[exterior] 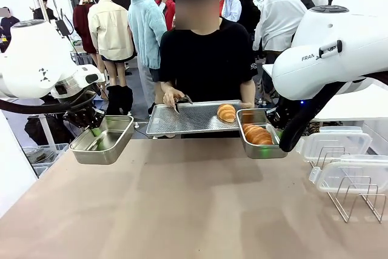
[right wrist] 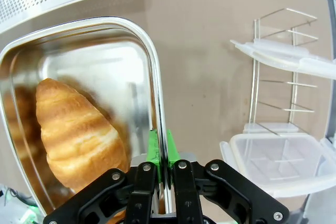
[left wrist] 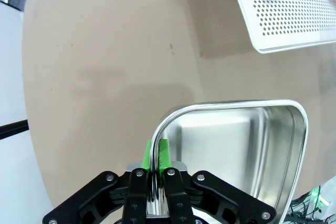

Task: Place the bread in airtight containers.
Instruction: Once an object is inside an Airtight Container , place the container in the center of the table.

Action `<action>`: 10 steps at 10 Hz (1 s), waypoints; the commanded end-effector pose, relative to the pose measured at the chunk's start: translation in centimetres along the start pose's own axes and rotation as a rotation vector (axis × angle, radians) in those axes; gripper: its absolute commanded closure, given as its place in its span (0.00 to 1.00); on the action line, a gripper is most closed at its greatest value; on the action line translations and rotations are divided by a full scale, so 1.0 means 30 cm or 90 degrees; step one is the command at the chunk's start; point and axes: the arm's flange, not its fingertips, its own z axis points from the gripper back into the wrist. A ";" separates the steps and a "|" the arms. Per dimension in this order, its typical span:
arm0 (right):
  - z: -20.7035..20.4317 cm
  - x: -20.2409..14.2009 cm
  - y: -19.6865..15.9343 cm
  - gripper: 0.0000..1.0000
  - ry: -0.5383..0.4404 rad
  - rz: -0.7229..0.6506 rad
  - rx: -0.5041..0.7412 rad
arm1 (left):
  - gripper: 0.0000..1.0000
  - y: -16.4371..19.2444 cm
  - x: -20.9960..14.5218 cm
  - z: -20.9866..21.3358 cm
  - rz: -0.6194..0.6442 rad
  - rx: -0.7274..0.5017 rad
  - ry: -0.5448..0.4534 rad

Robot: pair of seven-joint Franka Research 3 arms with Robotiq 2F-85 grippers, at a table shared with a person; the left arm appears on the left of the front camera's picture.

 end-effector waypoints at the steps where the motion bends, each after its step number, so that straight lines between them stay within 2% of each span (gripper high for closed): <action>1: 0.001 -0.007 -0.001 1.00 -0.013 0.005 0.004 | 1.00 0.004 0.001 0.001 -0.007 0.002 -0.014; 3: 0.000 0.000 0.000 1.00 0.000 0.000 0.000 | 1.00 0.004 0.001 0.001 -0.007 0.002 -0.014; 4: -0.054 0.001 0.021 1.00 0.005 -0.001 0.004 | 1.00 0.004 0.001 0.001 -0.007 0.002 -0.014; 8: -0.331 -0.035 -0.001 1.00 0.048 -0.056 -0.008 | 1.00 0.004 0.001 0.001 -0.007 0.002 -0.014; 9: -0.384 -0.048 -0.013 1.00 0.037 -0.061 0.000 | 1.00 0.004 0.001 0.001 -0.007 0.002 -0.014; 10: -0.493 -0.054 -0.009 1.00 0.031 -0.097 -0.009 | 1.00 0.004 0.001 0.001 -0.007 0.002 -0.014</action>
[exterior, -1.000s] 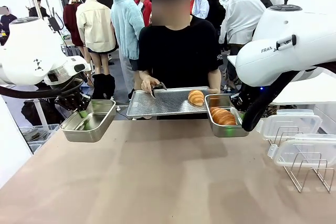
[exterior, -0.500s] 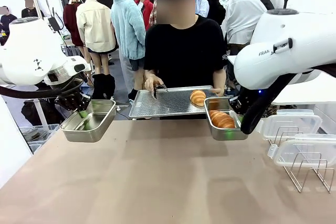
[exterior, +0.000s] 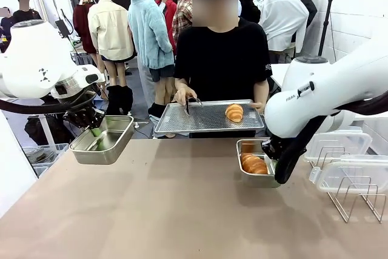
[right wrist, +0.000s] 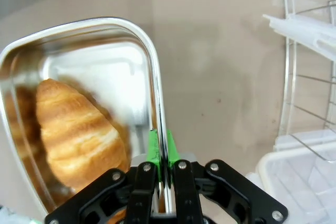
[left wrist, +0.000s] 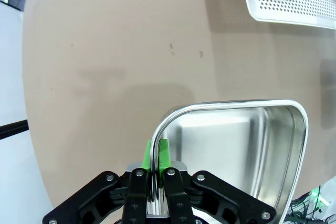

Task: Place the bread in airtight containers.
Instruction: Once an object is inside an Airtight Container , place the container in the center of the table.

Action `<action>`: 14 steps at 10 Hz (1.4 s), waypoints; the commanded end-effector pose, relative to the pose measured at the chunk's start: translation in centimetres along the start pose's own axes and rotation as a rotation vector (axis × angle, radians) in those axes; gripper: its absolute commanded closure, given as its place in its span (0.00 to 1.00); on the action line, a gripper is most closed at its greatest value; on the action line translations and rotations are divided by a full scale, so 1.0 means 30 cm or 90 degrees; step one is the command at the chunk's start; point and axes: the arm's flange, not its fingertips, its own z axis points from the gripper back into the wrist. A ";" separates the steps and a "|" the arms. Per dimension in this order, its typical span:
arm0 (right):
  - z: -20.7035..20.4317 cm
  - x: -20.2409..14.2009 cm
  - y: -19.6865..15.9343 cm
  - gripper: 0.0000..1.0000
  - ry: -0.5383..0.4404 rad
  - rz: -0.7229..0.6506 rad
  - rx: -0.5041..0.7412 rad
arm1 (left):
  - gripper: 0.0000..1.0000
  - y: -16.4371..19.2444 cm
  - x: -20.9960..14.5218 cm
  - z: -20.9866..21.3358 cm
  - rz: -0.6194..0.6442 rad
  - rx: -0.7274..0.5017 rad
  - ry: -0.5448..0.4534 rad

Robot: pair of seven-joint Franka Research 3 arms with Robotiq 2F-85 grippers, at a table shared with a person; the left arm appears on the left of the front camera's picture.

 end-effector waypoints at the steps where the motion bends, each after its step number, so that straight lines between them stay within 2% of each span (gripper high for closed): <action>1: -0.114 0.006 0.014 1.00 -0.026 -0.040 -0.007 | 1.00 0.005 0.002 0.002 -0.007 0.002 -0.014; 4: -0.200 0.023 0.060 1.00 -0.021 -0.034 -0.034 | 1.00 0.005 0.002 0.002 -0.007 0.002 -0.014; 6: -0.204 0.019 0.070 1.00 -0.023 -0.018 -0.038 | 1.00 0.005 0.002 0.002 -0.007 0.002 -0.014; 7: -0.202 0.019 0.078 0.88 -0.020 -0.013 -0.044 | 1.00 0.005 0.002 0.002 -0.007 0.002 -0.014; 10: -0.171 0.018 0.083 0.30 -0.029 -0.005 -0.056 | 1.00 0.005 0.002 0.002 -0.007 0.002 -0.014; 11: -0.162 0.022 0.085 0.16 -0.030 -0.005 -0.059 | 1.00 0.005 0.002 0.002 -0.007 0.002 -0.014; 12: -0.150 0.027 0.088 0.07 -0.034 -0.001 -0.061 | 1.00 0.005 0.002 0.002 -0.007 0.002 -0.014; 13: -0.137 0.035 0.102 0.07 -0.034 0.012 -0.063 | 1.00 0.005 0.002 0.002 -0.007 0.002 -0.014; 14: -0.158 0.017 0.060 0.07 -0.026 0.008 -0.034 | 1.00 0.005 0.002 0.002 -0.007 0.002 -0.014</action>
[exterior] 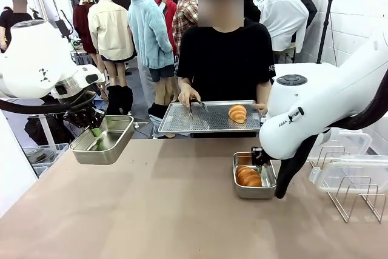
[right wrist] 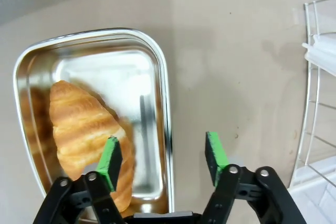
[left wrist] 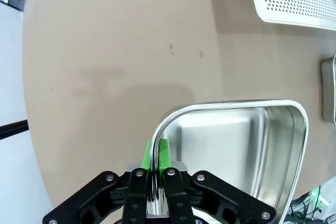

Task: Place the bread in airtight containers.
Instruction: Once an object is inside an Airtight Container , place the container in the center of the table.

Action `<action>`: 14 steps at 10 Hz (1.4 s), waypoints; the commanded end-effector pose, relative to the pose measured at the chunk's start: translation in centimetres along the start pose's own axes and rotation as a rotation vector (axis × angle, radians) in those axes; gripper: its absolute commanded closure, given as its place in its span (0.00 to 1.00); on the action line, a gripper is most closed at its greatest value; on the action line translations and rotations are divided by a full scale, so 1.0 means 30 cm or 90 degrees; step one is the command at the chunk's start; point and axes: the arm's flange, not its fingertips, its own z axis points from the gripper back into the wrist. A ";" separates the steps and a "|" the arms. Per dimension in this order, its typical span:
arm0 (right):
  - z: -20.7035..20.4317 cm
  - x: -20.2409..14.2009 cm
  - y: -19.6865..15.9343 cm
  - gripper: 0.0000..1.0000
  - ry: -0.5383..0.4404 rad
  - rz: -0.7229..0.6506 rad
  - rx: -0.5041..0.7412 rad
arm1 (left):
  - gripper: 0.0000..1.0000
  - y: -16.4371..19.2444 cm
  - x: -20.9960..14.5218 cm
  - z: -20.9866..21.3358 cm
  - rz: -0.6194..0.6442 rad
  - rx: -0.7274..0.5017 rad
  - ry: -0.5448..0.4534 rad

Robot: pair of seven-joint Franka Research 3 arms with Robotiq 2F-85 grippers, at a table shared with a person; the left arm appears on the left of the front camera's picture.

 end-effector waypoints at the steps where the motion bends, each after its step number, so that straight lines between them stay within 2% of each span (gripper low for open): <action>1: -0.014 -0.009 -0.005 0.07 0.001 -0.004 0.002 | 1.00 0.005 0.002 0.003 -0.007 0.002 -0.014; 8: -0.005 0.000 -0.006 0.07 0.002 -0.003 0.000 | 1.00 0.005 0.002 0.003 -0.007 0.002 -0.014; 9: 0.116 -0.039 -0.040 0.07 -0.001 0.028 0.023 | 1.00 0.005 0.002 0.003 -0.007 0.002 -0.014; 10: 0.268 -0.075 -0.067 0.07 -0.050 0.064 0.020 | 1.00 0.005 0.002 0.003 -0.007 0.002 -0.014; 12: 0.485 -0.106 -0.114 0.07 -0.134 0.149 0.020 | 1.00 0.005 0.002 0.003 -0.007 0.002 -0.014; 14: 0.677 -0.129 -0.270 0.07 -0.179 0.187 0.016 | 1.00 0.005 0.002 0.003 -0.007 0.002 -0.014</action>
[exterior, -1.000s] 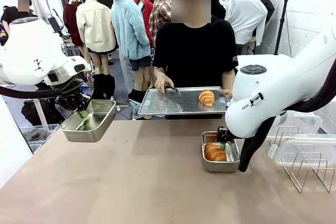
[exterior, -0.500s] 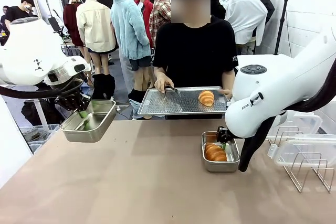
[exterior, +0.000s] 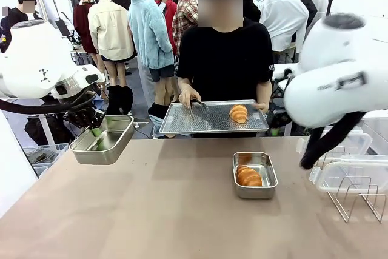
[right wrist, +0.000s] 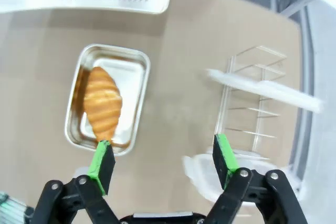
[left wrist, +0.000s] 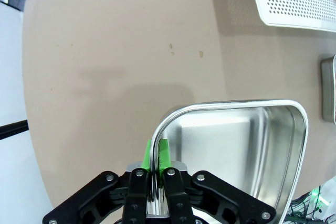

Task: Place the bread in airtight containers.
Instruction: Once an object is inside an Airtight Container , place the container in the center of the table.

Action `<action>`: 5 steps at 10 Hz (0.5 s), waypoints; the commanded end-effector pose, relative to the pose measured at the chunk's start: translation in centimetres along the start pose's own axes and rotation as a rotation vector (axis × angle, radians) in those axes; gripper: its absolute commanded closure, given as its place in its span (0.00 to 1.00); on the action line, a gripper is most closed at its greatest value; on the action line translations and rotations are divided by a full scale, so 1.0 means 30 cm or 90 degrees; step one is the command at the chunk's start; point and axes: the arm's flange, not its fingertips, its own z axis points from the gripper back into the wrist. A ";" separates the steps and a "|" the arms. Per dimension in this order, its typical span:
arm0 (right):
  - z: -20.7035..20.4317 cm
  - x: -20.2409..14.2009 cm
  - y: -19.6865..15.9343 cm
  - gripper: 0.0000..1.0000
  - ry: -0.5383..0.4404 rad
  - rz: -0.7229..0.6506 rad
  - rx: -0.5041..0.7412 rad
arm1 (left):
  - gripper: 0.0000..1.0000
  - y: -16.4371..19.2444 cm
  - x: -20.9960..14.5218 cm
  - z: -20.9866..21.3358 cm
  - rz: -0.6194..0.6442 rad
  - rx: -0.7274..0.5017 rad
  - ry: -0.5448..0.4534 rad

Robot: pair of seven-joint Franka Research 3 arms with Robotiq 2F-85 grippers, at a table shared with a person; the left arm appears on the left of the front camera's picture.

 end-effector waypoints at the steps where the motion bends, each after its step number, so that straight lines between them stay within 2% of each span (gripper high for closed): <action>1: 0.126 -0.036 -0.203 0.07 -0.017 0.011 0.018 | 1.00 0.005 0.002 0.003 -0.007 0.002 -0.014; 2: 0.178 -0.020 -0.323 0.07 -0.013 -0.007 -0.018 | 1.00 0.005 0.002 0.003 -0.007 0.002 -0.014; 3: 0.199 -0.021 -0.456 0.07 0.031 0.023 -0.032 | 1.00 0.005 0.002 0.003 -0.007 0.002 -0.014; 5: 0.203 -0.070 -0.714 0.07 0.051 -0.012 -0.027 | 1.00 0.005 0.002 0.003 -0.007 0.002 -0.014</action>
